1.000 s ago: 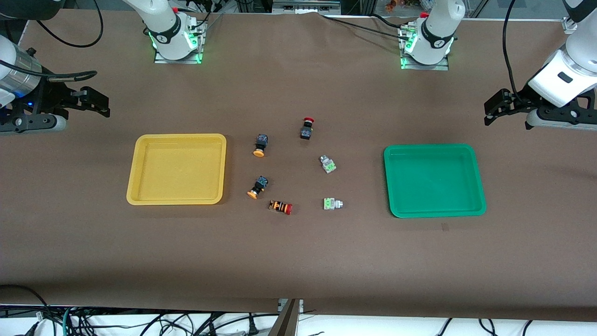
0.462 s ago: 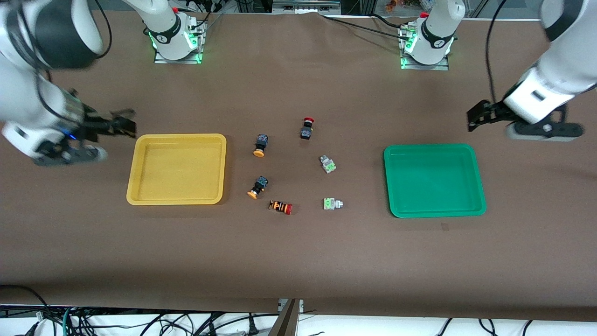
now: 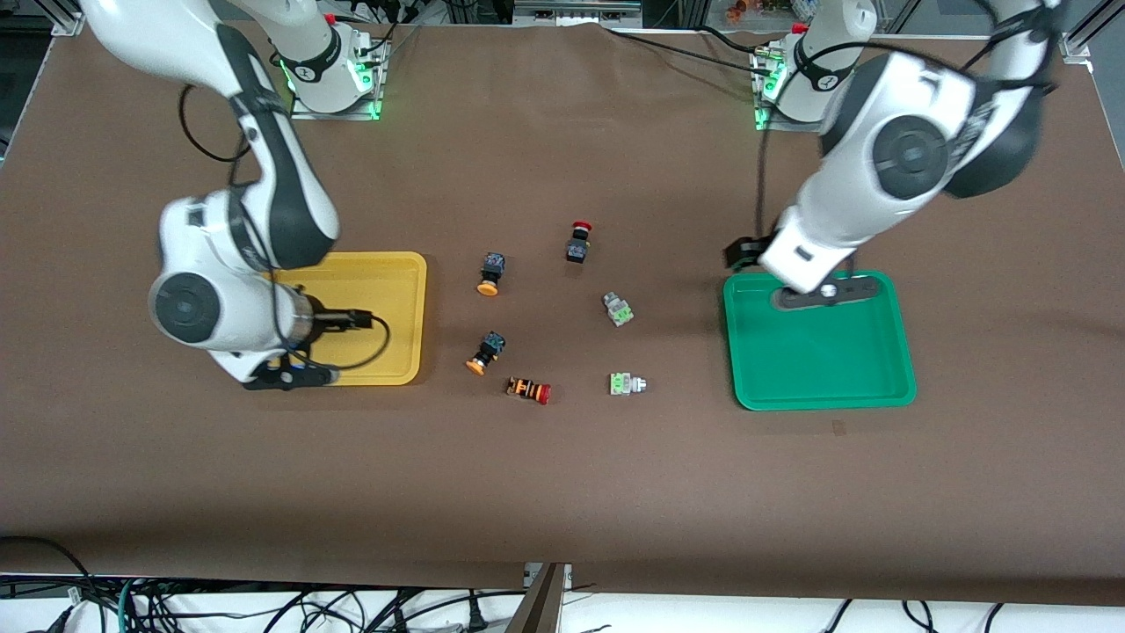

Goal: Place green and yellow buttons in trays
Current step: 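Grasp the yellow button with the right gripper while the left grasps a green button, then place the yellow button in the yellow tray while the left carries green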

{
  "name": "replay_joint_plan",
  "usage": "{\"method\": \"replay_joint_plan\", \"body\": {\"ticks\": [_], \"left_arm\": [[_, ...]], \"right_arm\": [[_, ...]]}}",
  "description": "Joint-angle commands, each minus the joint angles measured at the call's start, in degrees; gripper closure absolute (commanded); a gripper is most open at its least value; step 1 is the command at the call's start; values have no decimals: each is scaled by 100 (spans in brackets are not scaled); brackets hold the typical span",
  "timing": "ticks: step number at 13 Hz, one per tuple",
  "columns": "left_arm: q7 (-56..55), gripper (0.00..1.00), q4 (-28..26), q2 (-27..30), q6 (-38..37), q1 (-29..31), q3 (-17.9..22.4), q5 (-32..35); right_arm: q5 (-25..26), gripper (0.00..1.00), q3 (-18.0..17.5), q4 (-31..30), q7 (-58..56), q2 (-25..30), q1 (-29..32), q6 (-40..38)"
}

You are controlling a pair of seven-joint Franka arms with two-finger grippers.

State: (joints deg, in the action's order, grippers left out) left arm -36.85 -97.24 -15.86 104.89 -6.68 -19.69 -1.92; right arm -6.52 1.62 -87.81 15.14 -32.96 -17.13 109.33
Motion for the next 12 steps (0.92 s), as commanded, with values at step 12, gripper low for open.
{"method": "replay_joint_plan", "body": {"ticks": [12], "left_arm": [[-2174, 0, 478, -2738, 2252, -1283, 27, 51]], "right_arm": [[-69, 0, -918, 54, 3882, -1441, -721, 2654]]}}
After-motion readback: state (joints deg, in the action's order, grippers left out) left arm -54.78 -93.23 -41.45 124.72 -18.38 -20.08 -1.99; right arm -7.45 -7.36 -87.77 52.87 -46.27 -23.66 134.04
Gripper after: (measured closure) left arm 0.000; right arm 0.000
